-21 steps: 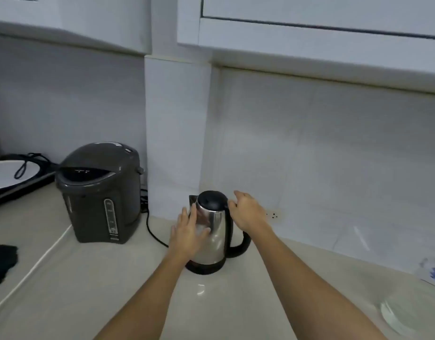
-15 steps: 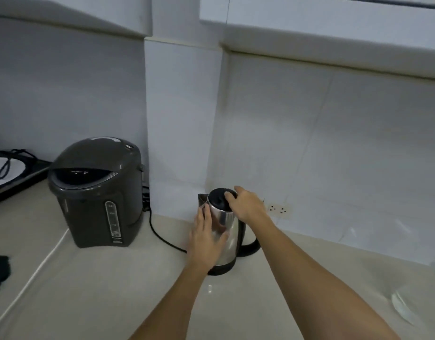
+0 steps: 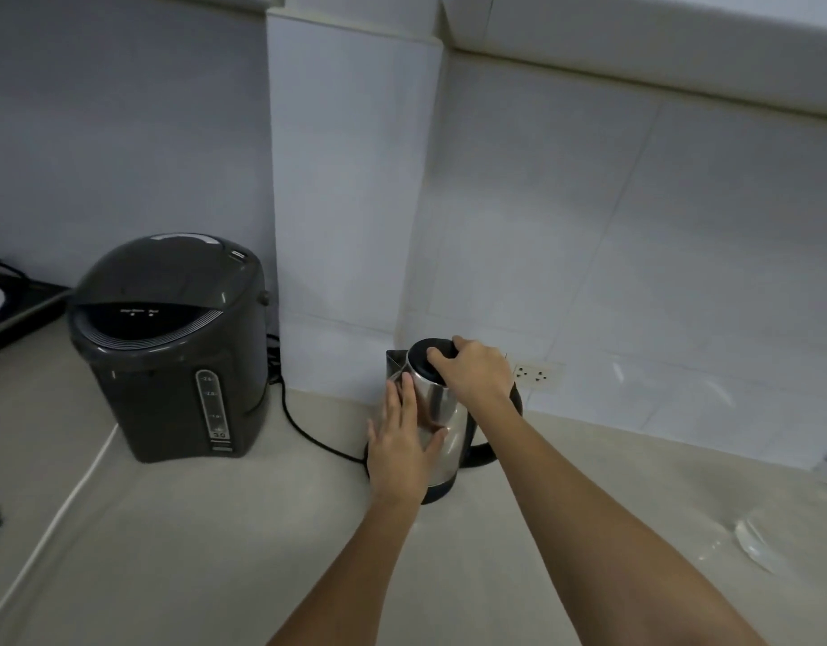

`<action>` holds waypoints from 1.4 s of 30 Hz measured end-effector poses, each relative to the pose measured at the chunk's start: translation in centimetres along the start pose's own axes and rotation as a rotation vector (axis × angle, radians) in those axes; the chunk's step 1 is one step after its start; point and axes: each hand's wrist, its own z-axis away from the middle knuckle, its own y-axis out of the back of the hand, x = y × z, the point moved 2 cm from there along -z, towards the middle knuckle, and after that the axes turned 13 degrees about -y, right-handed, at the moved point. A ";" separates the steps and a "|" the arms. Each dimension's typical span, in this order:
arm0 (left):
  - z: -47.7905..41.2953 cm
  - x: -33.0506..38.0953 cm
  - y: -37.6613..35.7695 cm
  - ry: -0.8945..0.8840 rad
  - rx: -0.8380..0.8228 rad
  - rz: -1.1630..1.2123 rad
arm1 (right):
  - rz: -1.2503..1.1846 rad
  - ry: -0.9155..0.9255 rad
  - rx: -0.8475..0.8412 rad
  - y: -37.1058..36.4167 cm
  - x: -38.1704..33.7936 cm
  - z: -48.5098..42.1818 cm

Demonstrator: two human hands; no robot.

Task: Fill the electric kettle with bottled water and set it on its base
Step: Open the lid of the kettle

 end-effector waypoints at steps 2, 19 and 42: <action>0.1 0.0 0.0 -0.007 0.005 -0.006 | 0.007 -0.004 0.006 -0.1 -0.3 -0.1; 0.1 -0.3 0.6 -0.038 -0.023 -0.069 | -0.160 0.067 -0.150 2.9 -0.1 -1.9; 0.0 -2.2 1.1 0.098 -0.041 0.367 | -0.716 -0.187 -0.320 -1.4 11.6 1.2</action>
